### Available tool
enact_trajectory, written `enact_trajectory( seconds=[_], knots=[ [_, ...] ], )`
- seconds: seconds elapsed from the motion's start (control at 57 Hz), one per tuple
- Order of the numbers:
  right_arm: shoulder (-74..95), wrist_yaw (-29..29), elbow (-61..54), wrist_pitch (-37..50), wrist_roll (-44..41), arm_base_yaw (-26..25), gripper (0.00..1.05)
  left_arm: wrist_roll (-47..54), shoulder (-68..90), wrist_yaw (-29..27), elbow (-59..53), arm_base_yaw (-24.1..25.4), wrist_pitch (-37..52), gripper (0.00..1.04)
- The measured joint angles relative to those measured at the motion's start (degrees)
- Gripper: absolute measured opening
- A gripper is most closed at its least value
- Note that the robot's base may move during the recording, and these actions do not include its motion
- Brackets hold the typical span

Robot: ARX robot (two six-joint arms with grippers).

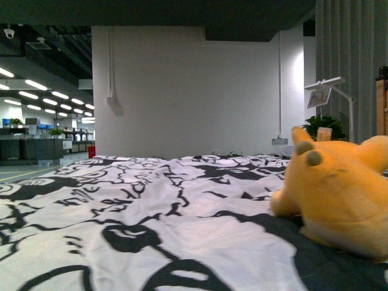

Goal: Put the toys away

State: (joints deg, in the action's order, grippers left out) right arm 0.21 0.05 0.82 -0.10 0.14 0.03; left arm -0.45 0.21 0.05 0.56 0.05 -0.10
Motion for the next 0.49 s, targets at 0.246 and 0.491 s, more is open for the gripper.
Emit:
enact_trajectory(
  seconds=[0.246,0.491],
  knots=[
    [0.0,-0.5,0.0,0.04,0.0,-0.04,0.98,-0.02,-0.07,-0.33,0.0,-0.02,0.0,0.98],
    [3.23,15.8,0.9,-3.04,4.33,4.96,0.98,-0.02,-0.07,-0.24,0.0,-0.02,0.0,0.98]
  ],
)
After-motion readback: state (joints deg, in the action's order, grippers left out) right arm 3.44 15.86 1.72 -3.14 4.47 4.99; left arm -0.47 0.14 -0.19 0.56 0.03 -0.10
